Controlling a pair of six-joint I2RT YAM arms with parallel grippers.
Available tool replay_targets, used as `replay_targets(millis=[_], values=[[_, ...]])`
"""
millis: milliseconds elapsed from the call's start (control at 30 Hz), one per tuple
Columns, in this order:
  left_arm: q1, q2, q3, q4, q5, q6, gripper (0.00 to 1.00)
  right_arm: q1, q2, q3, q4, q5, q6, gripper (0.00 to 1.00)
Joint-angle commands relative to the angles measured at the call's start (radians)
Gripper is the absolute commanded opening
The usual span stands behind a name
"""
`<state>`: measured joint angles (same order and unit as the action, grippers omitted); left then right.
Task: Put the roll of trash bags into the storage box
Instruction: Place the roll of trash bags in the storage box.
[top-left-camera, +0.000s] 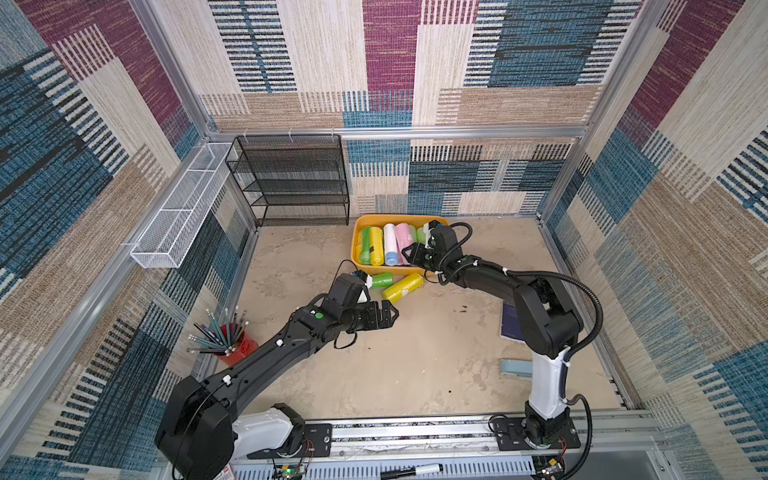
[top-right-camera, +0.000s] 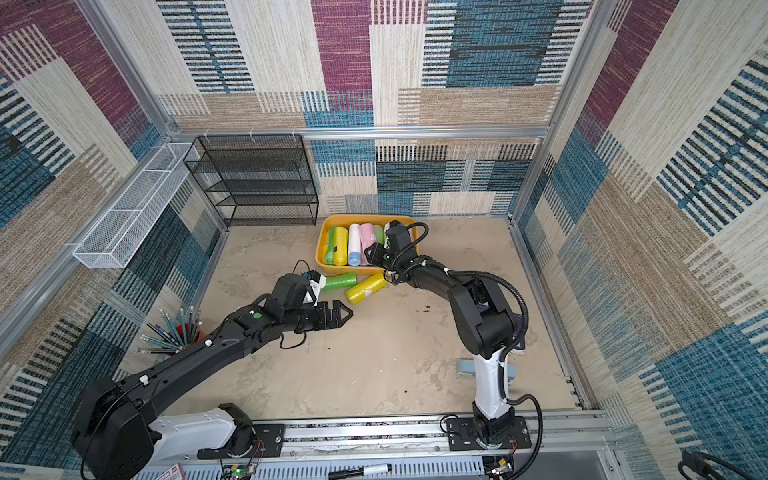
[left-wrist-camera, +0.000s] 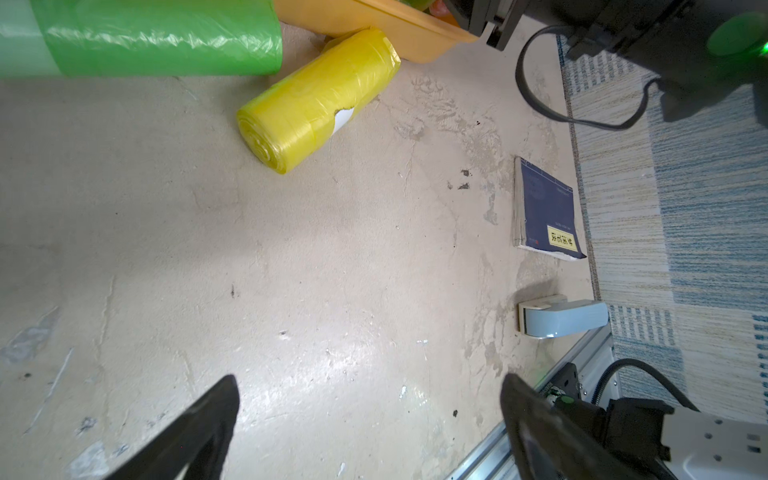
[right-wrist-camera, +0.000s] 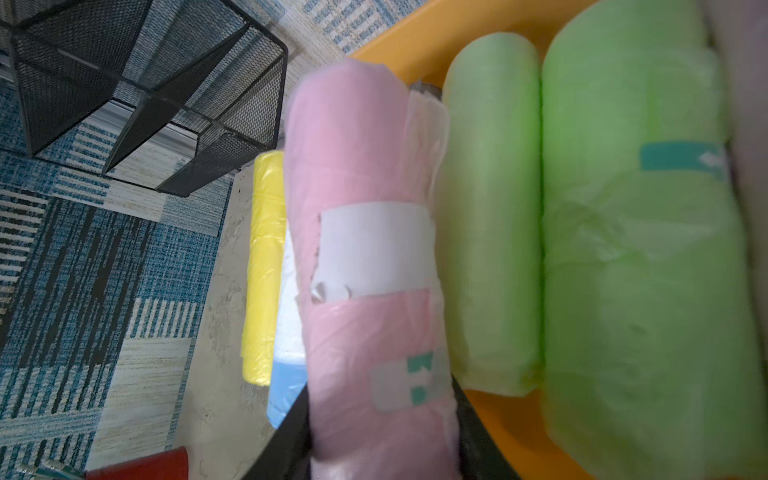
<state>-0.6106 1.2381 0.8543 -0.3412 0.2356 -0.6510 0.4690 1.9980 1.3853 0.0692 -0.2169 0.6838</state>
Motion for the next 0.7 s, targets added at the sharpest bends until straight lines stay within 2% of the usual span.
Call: replay_targets(millis=[0,367,500,667], values=[[0.0,0.003,0.012,-0.012,0.001,0.019,0.98,-0.006,0.016,0.024,0.047,-0.01,0.03,0.39],[0.0,0.003,0.025,-0.032,-0.007,0.033,0.98,-0.02,0.047,0.065,0.047,-0.118,0.037,0.74],[0.0,-0.002,0.029,-0.036,-0.008,0.036,0.98,-0.02,0.004,0.025,0.058,-0.107,0.036,0.81],[0.0,-0.025,0.03,-0.054,-0.018,0.042,0.98,-0.02,-0.087,-0.037,0.054,-0.09,0.008,0.99]])
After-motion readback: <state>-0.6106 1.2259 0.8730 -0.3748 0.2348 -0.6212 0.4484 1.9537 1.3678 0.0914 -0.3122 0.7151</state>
